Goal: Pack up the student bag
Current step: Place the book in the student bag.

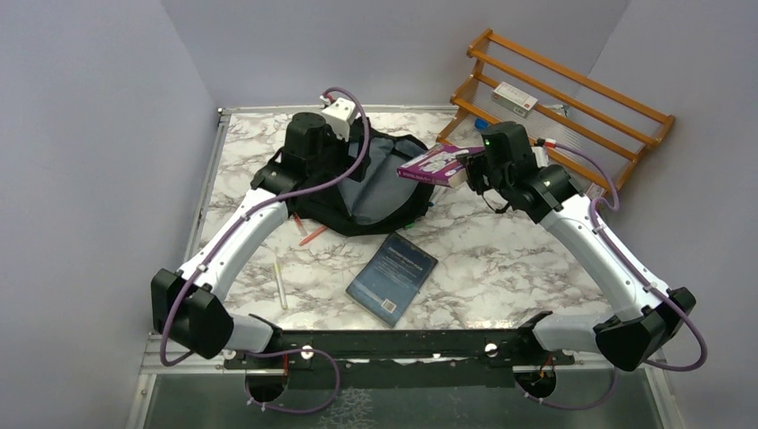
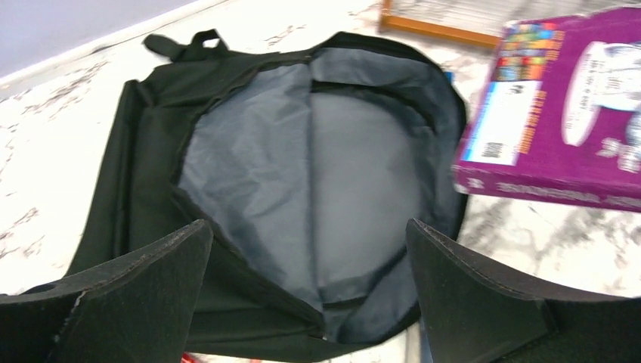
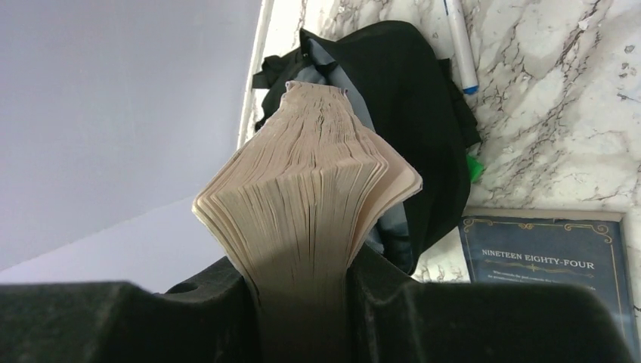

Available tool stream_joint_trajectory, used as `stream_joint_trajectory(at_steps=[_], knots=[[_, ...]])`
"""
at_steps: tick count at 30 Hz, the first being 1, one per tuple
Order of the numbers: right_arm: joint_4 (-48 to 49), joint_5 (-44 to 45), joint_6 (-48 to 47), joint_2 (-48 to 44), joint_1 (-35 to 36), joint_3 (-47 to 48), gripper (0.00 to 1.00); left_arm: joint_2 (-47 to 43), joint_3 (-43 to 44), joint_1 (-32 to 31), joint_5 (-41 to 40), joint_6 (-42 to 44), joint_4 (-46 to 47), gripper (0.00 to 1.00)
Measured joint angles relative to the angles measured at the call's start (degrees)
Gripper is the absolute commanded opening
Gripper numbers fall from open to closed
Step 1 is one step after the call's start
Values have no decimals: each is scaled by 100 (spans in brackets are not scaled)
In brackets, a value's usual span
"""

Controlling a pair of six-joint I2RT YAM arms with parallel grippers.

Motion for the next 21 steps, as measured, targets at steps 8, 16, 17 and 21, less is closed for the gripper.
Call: stream_joint_trajectory(at_steps=[8, 16, 17, 21], knots=[[-11, 251, 153, -55, 0, 15, 1, 887, 518, 315, 66, 372, -44, 99], [-138, 804, 168, -732, 0, -256, 1, 2168, 1235, 146, -127, 1049, -190, 99], [-157, 850, 164, -800, 0, -297, 1, 2319, 1298, 96, -254, 1132, -212, 99], [-201, 1123, 11, -1213, 0, -625, 1, 3025, 1486, -264, -890, 1495, -319, 99]])
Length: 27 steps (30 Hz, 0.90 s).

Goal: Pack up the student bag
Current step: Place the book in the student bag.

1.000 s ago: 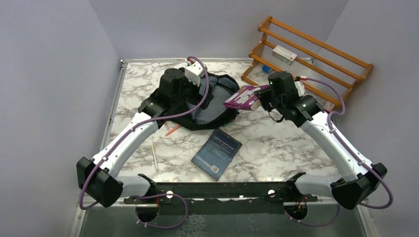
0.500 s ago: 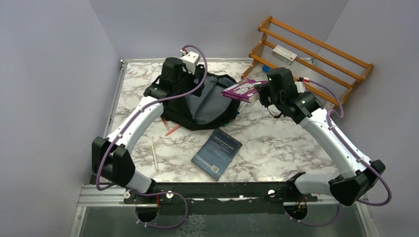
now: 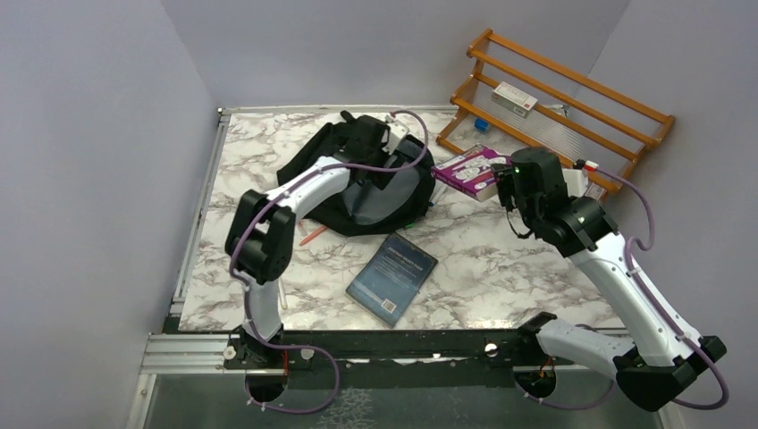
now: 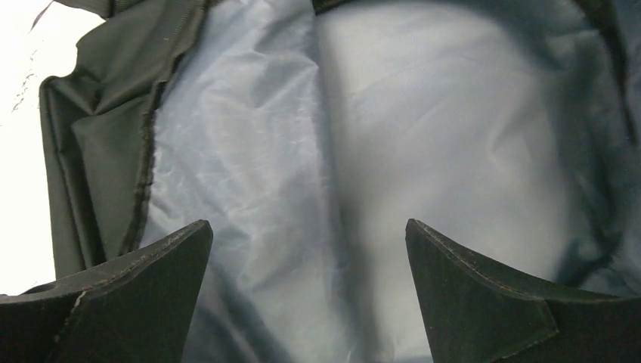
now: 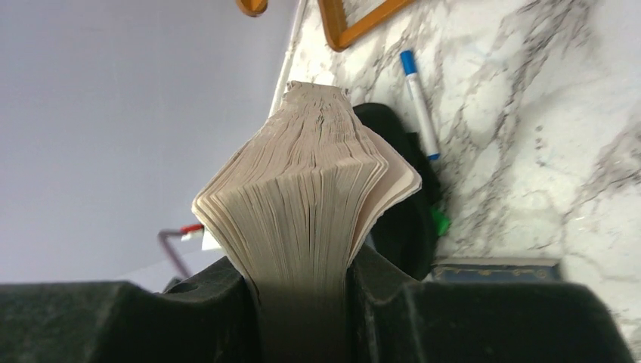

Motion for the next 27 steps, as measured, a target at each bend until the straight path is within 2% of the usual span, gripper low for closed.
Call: stream_joint_trajectory(at_steps=[6, 11, 13, 21, 25, 27], knots=[[52, 74, -485, -546, 0, -682, 1, 1014, 485, -527, -1294, 553, -164, 99], [90, 74, -776, -804, 0, -999, 1, 1215, 551, -531, -1971, 774, -282, 95], [92, 72, -815, -800, 0, -1001, 1, 1226, 551, -507, -2175, 839, -282, 91], [212, -7, -1045, -789, 0, -1064, 1, 1414, 560, -481, -2605, 909, -284, 57], [251, -85, -1158, -752, 0, -1082, 1, 1414, 577, -507, -2603, 859, -284, 20], [256, -142, -1189, -737, 0, -1082, 1, 1410, 581, -507, -2603, 807, -291, 8]])
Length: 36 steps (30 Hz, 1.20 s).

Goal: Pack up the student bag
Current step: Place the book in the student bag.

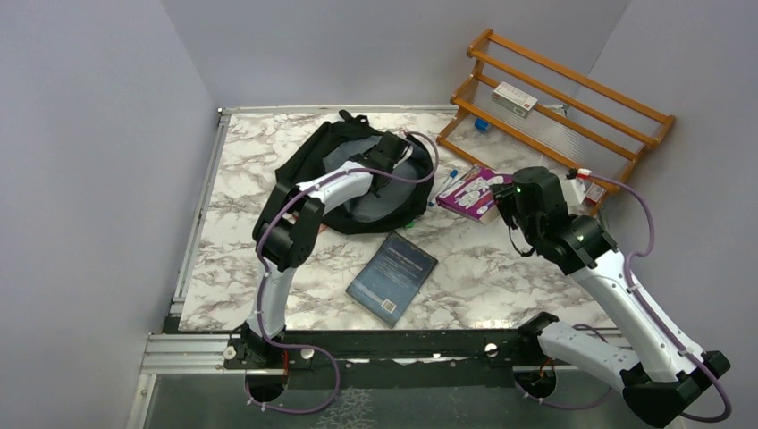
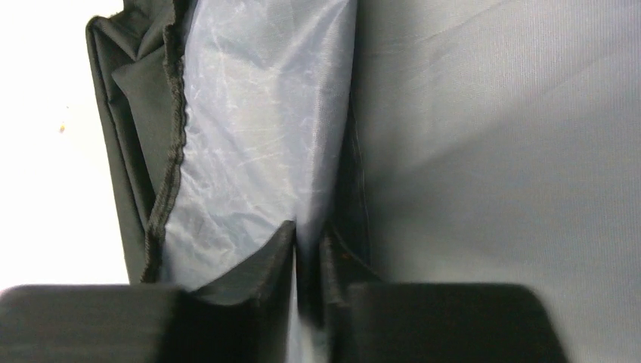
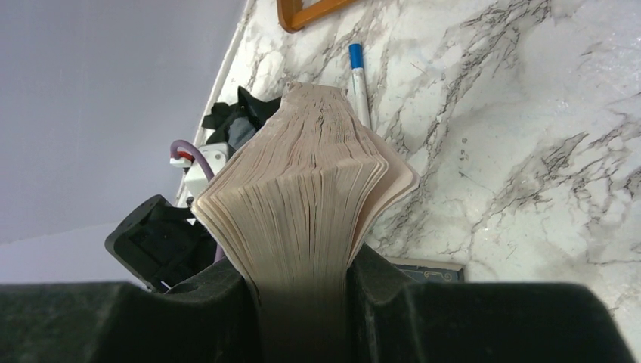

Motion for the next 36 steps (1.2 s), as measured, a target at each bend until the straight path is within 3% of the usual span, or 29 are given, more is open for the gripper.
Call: stream_joint_trajectory(at_steps=[2, 10, 20, 28, 36], knots=[[39, -59, -42, 0, 0, 0, 1, -13, 0, 0, 4, -74, -4, 1], [1062, -638, -660, 7, 0, -120, 1, -455, 0, 48, 197, -474, -76, 0], [2354, -1268, -979, 704, 0, -232, 1, -1692, -575, 767, 1530, -1333, 332, 0], [3101, -1740, -887, 1714, 0, -192, 1, -2063, -1139, 1071, 2173, -1641, 708, 0], [3405, -2304, -654, 3366, 0, 570, 1, -2063, -1150, 1106, 2559, -1853, 791, 0]])
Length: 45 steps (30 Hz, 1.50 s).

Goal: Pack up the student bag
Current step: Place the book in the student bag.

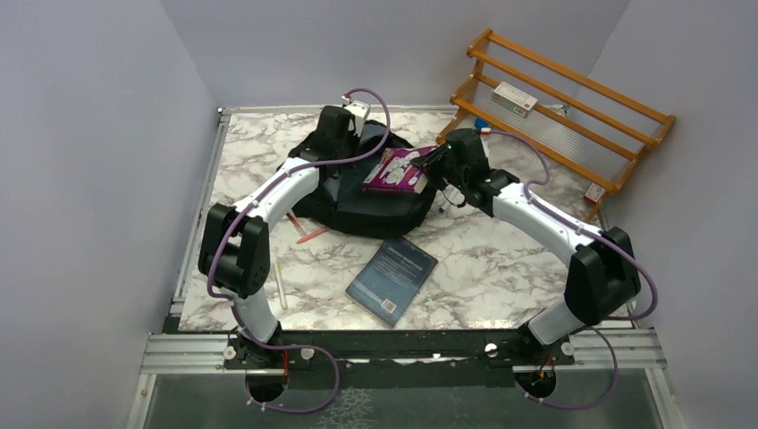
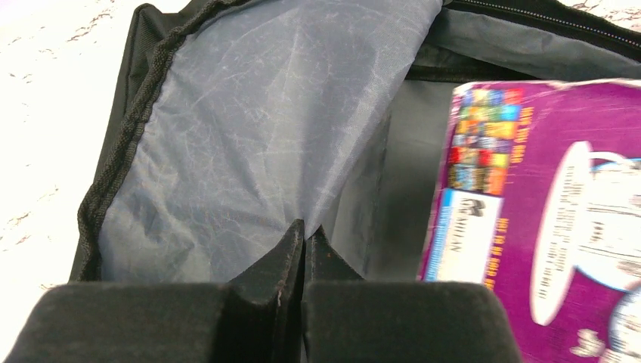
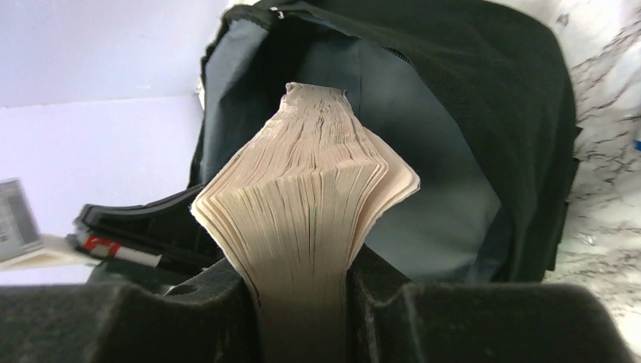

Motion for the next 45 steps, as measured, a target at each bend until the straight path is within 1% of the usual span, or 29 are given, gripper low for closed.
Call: stream_joint_trajectory(at_steps=[4, 9, 15, 19, 27, 30, 34, 39, 45], knots=[[385, -417, 221, 649, 0, 140, 1, 0, 0, 50, 101, -33, 0, 0], [1152, -975, 549, 1499, 20, 293, 0, 0, 0, 92, 212, -68, 0, 0], [2083, -1115, 870, 2168, 173, 321, 1, 0, 0, 138, 295, -103, 0, 0], [2702, -1117, 953, 2557, 286, 376, 1, 0, 0, 162, 402, -122, 0, 0], [3440, -1115, 979, 3539, 413, 990, 1, 0, 0, 212, 560, -149, 4, 0], [3696, -866, 887, 3729, 498, 1075, 1, 0, 0, 240, 636, -151, 13, 0], [3941, -568, 684, 4002, 638, 1351, 1, 0, 0, 284, 791, -151, 50, 0], [4253, -516, 671, 4483, 682, 1749, 1, 0, 0, 323, 949, -153, 94, 0], [4284, -428, 710, 4977, 732, 2369, 1, 0, 0, 358, 1104, -269, 133, 0]])
